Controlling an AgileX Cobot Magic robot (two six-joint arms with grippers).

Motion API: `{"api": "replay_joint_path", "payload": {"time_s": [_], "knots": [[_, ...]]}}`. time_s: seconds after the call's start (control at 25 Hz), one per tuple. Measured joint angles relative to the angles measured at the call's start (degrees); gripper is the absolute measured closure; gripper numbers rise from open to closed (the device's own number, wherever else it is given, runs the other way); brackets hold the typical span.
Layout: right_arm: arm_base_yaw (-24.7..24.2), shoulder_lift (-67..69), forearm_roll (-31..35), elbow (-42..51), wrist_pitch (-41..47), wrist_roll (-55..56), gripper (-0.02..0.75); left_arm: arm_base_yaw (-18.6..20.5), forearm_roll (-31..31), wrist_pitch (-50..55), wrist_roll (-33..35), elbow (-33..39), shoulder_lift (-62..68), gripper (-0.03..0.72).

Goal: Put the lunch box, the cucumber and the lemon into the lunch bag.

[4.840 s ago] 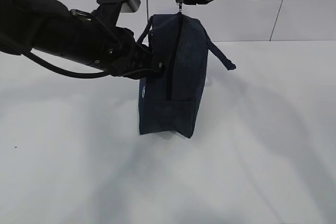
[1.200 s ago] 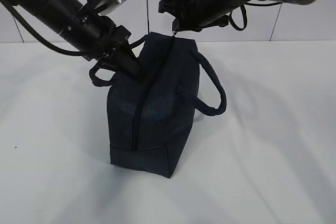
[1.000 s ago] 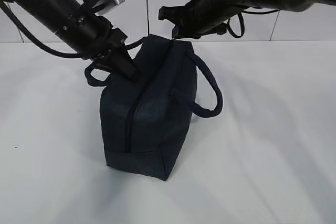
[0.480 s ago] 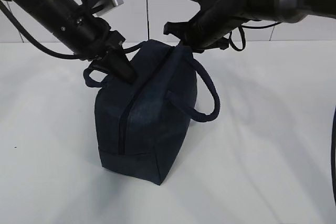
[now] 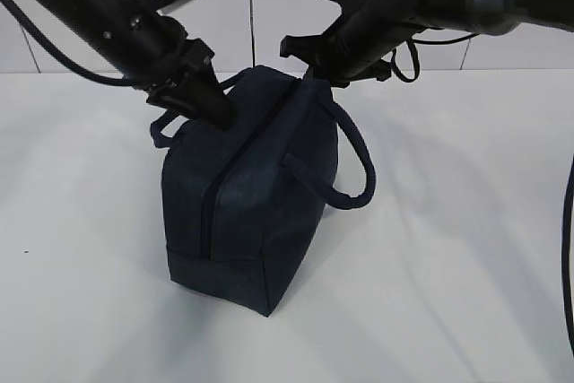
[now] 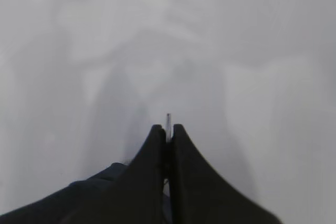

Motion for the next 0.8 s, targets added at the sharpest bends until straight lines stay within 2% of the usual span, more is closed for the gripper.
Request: {"api": "replay_joint_path", "payload": {"time_s": [0.16, 0.24, 0.36, 0.52, 0.6, 0.72, 0.8], "knots": [[0.0, 0.0, -0.1, -2.1, 1.5, -0.2, 0.738, 0.0, -0.7, -2.6, -0.4, -3.7, 0.0, 0.33], [0.0, 0.0, -0.2, -2.4, 1.9, -0.1, 0.738, 0.1, -2.0, -2.9, -0.5, -5.9, 0.4, 0.293], [0.0, 0.0, -0.2, -2.6, 2.2, -0.3, 0.738, 0.1, -3.8, -2.9, -0.6, -8.3, 2.9, 0.286], [0.0, 0.1, -0.3, -2.6, 2.4, -0.3, 0.738, 0.1, -3.9, -2.6, -0.6, -8.9, 6.5, 0.359], [0.0, 0.1, -0.3, -2.6, 2.4, -0.3, 0.738, 0.1, -3.8, -1.9, -0.6, -8.9, 7.0, 0.433], [0.0, 0.1, -0.3, -2.6, 2.4, -0.3, 0.738, 0.1, -3.3, -1.4, -0.7, -9.5, 7.3, 0.602], [0.0, 0.1, -0.3, -2.6, 2.4, -0.3, 0.738, 0.1, -3.2, -0.9, -0.7, -10.2, 7.2, 0.673]]}}
